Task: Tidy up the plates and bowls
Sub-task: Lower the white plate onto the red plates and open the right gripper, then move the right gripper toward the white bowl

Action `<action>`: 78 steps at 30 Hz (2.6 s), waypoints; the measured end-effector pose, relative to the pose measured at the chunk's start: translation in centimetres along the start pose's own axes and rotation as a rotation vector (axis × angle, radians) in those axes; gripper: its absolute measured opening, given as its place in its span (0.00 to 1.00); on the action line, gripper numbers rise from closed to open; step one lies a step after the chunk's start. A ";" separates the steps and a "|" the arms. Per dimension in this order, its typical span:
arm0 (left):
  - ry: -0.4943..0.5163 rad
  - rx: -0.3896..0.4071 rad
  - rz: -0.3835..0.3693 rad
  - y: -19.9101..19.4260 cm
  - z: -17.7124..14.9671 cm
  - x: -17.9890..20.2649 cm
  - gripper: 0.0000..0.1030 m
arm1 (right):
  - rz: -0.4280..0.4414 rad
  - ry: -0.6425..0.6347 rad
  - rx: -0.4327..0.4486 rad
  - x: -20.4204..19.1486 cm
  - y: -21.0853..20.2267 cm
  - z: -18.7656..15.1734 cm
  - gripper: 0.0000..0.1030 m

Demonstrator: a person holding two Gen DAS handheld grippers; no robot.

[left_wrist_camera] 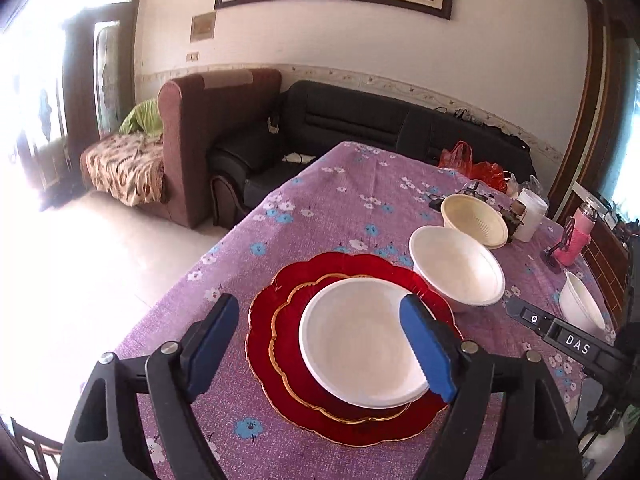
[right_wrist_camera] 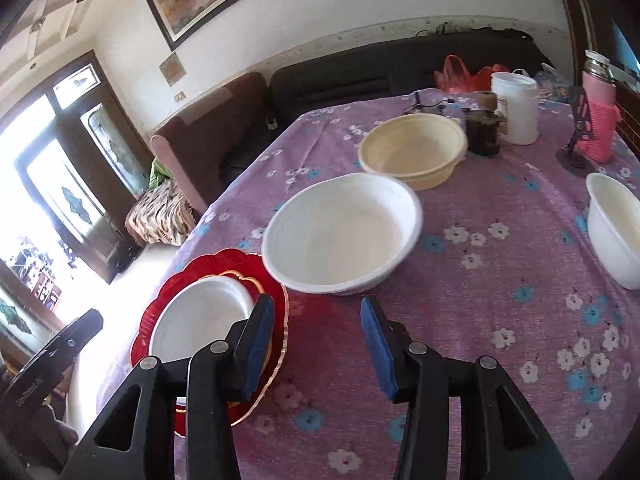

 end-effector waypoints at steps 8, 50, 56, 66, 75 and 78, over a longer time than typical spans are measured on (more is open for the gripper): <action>0.088 0.011 -0.009 -1.0 -0.3 3.5 0.84 | -0.038 0.108 -0.016 5.7 0.0 -1.0 0.48; -0.097 0.166 0.017 -14.0 1.1 -2.1 0.84 | -0.367 0.084 0.175 11.4 -0.7 -1.5 0.47; -0.076 0.189 -0.043 -17.5 2.5 -3.7 0.84 | -0.413 0.143 0.175 12.9 -1.2 -1.5 0.47; 0.058 0.281 -0.013 -23.7 11.7 -6.3 0.87 | -0.184 0.111 0.387 4.7 -15.9 9.5 0.48; 0.049 0.230 -0.094 -18.8 20.0 -2.8 0.87 | -0.288 -0.104 0.521 -3.8 -31.6 21.3 0.52; 0.066 0.201 -0.149 -15.6 21.6 0.6 0.87 | -0.312 -0.133 0.522 -4.8 -33.4 23.4 0.71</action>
Point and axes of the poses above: each gripper's, at about its wrist camera, not at the fingertips, and y roughly the way its jaws point, x to its right, z to its top, the point moved 7 cm from there along y, roughly the way its jaws point, and after that the axes turned 3 degrees about y, right-handed, at the moved point
